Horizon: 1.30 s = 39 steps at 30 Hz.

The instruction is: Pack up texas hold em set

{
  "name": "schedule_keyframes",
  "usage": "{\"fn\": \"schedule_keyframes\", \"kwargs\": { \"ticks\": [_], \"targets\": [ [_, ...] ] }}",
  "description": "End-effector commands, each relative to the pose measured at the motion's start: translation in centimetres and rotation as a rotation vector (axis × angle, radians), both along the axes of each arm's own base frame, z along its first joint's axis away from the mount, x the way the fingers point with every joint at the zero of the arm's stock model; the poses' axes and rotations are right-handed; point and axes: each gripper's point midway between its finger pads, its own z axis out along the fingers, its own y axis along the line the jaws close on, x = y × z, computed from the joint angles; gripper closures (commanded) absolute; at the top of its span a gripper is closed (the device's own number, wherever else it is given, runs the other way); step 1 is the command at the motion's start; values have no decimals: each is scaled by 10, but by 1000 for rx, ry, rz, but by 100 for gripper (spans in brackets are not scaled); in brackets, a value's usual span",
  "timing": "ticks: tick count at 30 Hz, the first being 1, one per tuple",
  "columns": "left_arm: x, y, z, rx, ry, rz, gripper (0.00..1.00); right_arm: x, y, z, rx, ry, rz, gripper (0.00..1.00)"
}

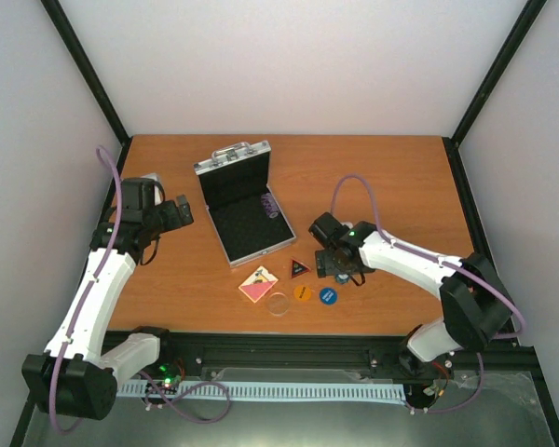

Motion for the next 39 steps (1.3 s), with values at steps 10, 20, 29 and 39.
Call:
{"fn": "schedule_keyframes", "kwargs": {
  "ticks": [10, 20, 29, 39],
  "targets": [
    [-6, -1, 8, -12, -16, 3, 0, -2, -15, -16, 27, 24, -71, 16],
    [-8, 0, 8, -12, -16, 10, 0, -7, -8, -39, 50, 92, -39, 18],
    [-9, 2, 10, -6, -22, 15, 0, -1, -11, -48, 57, 112, -41, 23],
    [-9, 4, 14, 1, -27, 23, 0, 3, -7, -56, 60, 146, -14, 29]
  ]
}}
